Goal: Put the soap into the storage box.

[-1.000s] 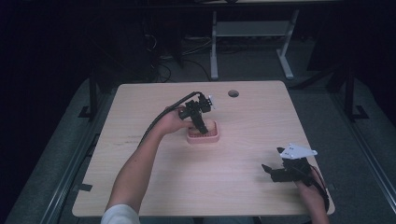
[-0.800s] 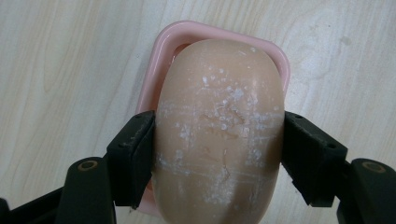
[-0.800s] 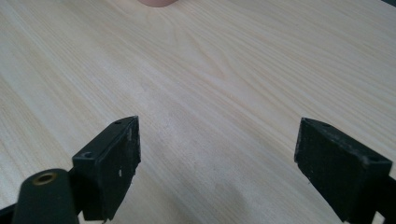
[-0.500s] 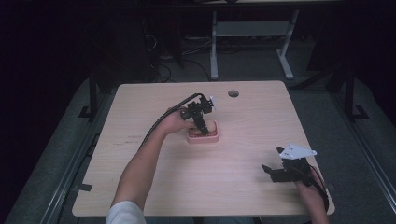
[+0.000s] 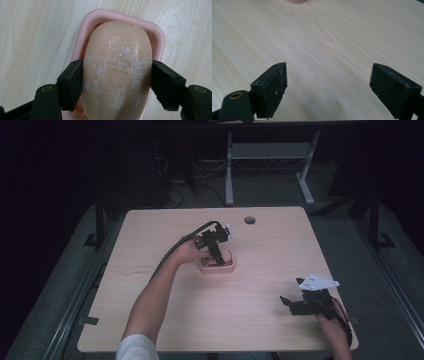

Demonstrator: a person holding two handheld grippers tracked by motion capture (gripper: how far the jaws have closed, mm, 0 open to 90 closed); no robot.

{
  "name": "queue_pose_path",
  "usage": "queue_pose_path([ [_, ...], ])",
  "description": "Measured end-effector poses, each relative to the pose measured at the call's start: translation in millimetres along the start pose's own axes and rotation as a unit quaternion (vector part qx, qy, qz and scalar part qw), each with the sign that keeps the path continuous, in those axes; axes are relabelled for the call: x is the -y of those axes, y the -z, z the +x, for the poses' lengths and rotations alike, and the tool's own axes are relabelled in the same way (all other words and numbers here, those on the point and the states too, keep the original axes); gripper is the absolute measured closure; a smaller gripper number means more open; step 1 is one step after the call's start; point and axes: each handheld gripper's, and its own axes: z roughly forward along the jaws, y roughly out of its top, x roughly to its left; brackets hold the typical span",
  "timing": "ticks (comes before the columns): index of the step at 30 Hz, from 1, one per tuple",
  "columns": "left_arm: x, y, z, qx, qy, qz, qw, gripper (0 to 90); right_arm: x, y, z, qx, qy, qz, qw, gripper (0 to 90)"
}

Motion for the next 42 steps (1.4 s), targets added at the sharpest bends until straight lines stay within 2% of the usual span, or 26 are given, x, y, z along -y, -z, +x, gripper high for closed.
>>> queue_pose_path([
  [17, 0.2, -2.7, 1.6, -0.001, -0.002, 0.008, 1.0, 30.9, -0.2, -0.4, -0.1, 0.0, 0.0, -0.001, 1.0, 13.8],
  [29, -0.5, -5.1, 0.9, -0.009, -0.005, 0.015, 0.9998, 30.7, -0.4, -0.6, 0.2, -0.001, 0.002, 0.0, 1.0, 13.8],
  [33, -0.6, -4.8, -0.5, -0.012, -0.007, 0.012, 0.9998, 30.3, 0.0, -0.2, -0.2, 0.0, -0.001, 0.0, 1.0, 13.8],
  [35, -1.3, -0.5, -0.4, -0.008, -0.007, 0.0, 0.9999, 29.9, 0.0, 0.0, -0.3, 0.0, -0.001, 0.0, 1.0, 13.8],
  [42, 0.7, 5.2, -2.8, -0.014, -0.007, -0.001, 0.9999, 26.8, 0.2, -0.3, -0.8, 0.0, 0.0, -0.001, 1.0, 13.8],
])
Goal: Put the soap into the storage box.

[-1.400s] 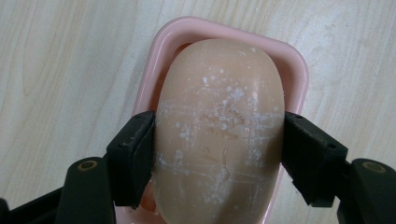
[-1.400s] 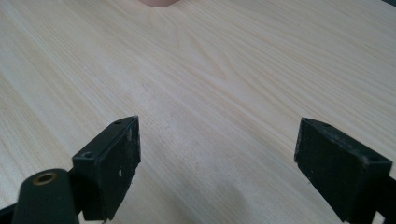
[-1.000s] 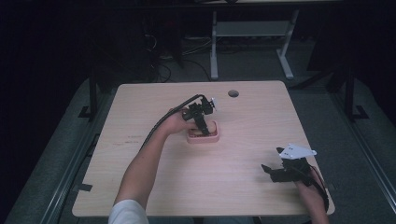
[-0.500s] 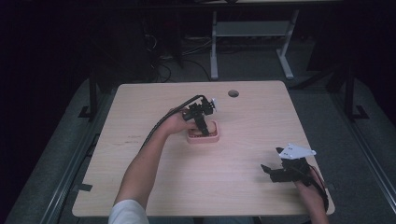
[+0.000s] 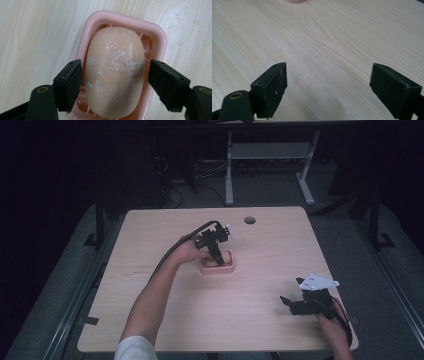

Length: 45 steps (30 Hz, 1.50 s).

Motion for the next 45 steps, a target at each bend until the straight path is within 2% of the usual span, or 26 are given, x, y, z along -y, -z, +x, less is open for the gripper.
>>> queue_pose_path([
  [4, 2.1, 4.0, -1.5, 0.004, 0.002, -0.006, 1.0, 26.4, 0.9, 0.7, -1.0, 0.003, -0.001, 0.0, 1.0, 13.8],
  [8, 4.6, 7.4, -3.0, 0.0, -0.005, -0.007, 1.0, 25.6, 0.7, 0.3, 0.4, 0.002, -0.007, 0.001, 1.0, 13.8],
  [9, 7.2, 10.3, -4.4, -0.001, -0.003, -0.015, 0.9999, 25.8, 0.4, 0.1, 0.5, 0.002, -0.003, 0.004, 1.0, 13.8],
  [11, 8.7, 11.9, -4.3, -0.001, -0.004, -0.016, 0.9999, 25.8, 0.1, -0.2, 0.9, 0.001, -0.003, 0.004, 1.0, 13.8],
  [12, 12.4, 14.2, -4.9, -0.002, 0.002, -0.021, 0.9998, 25.8, -0.4, -0.9, 2.0, 0.0, -0.006, 0.003, 1.0, 13.8],
  [15, 17.5, 19.3, -5.6, -0.005, 0.006, -0.027, 0.9996, 25.8, 0.1, -1.0, 1.6, 0.001, 0.002, 0.007, 1.0, 13.8],
  [20, 20.8, 25.8, -7.4, -0.003, 0.007, -0.026, 0.9996, 25.8, 0.8, 0.1, -0.1, 0.004, 0.002, 0.006, 1.0, 13.8],
  [23, 21.9, 29.6, -13.0, -0.008, -0.004, -0.026, 0.9996, 25.8, 1.1, 0.6, 0.0, 0.006, 0.0, 0.004, 1.0, 13.8],
  [28, 23.1, 32.9, -16.8, -0.009, -0.008, -0.031, 0.9995, 25.8, 1.4, 1.0, 0.7, 0.007, -0.005, 0.006, 0.9999, 13.8],
  [36, 35.3, 37.6, -20.6, -0.005, 0.004, -0.039, 0.9992, 25.8, 1.7, 0.3, 0.5, 0.009, -0.006, 0.007, 0.9999, 13.8],
  [45, 50.3, 40.3, -27.6, -0.009, 0.009, -0.045, 0.9989, 25.8, 1.1, -1.5, 0.9, 0.01, -0.008, 0.01, 0.9999, 13.8],
])
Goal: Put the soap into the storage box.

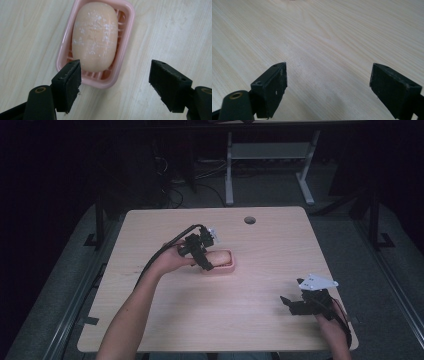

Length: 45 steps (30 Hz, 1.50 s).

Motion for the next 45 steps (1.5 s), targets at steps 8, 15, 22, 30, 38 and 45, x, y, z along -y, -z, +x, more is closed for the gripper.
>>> queue_pose_path([
  [8, 12.7, 3.7, -2.3, -0.003, 0.011, -0.008, 0.9999, 25.9, -0.9, -1.2, 0.5, 0.002, 0.001, -0.001, 1.0, 13.8],
  [15, 22.9, 5.1, -4.5, -0.007, 0.016, -0.008, 0.9998, 25.9, -1.8, -2.1, 2.0, 0.004, 0.0, 0.003, 1.0, 13.8],
  [22, 30.2, 5.5, -10.7, -0.006, 0.018, -0.015, 0.9997, 25.9, -2.4, -3.7, 1.8, 0.003, 0.005, 0.003, 1.0, 13.8],
  [30, 40.4, 7.0, -17.2, -0.006, 0.02, -0.017, 0.9996, 25.9, -2.3, -3.9, 2.0, 0.006, 0.002, 0.005, 1.0, 13.8],
  [38, 56.0, 7.8, -18.4, -0.006, 0.028, -0.017, 0.9994, 25.3, -3.3, -5.0, 3.2, 0.006, 0.003, 0.007, 1.0, 13.8],
  [45, 66.1, 8.4, -22.4, -0.007, 0.031, -0.019, 0.9993, 25.1, -4.1, -6.5, 4.0, 0.006, 0.006, 0.009, 0.9999, 13.8],
])
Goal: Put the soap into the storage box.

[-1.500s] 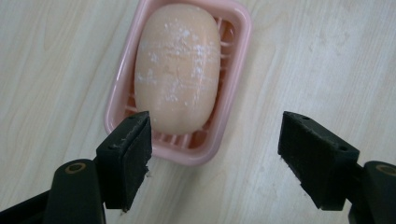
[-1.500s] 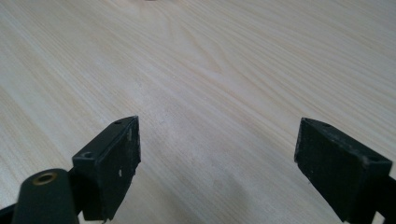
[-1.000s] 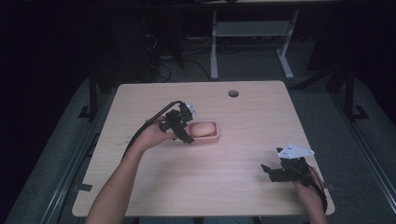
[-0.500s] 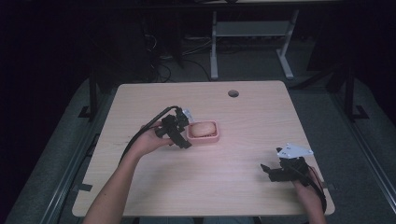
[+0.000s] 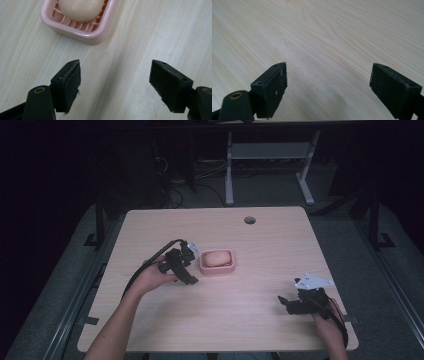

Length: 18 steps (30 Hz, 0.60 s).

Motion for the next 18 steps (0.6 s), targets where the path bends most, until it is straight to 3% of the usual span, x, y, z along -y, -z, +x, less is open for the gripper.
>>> queue_pose_path([
  [18, 24.1, 6.2, -12.1, -0.003, 0.013, -0.017, 0.9998, 25.1, 0.4, 0.6, 0.8, 0.003, 0.0, 0.006, 1.0, 13.8],
])
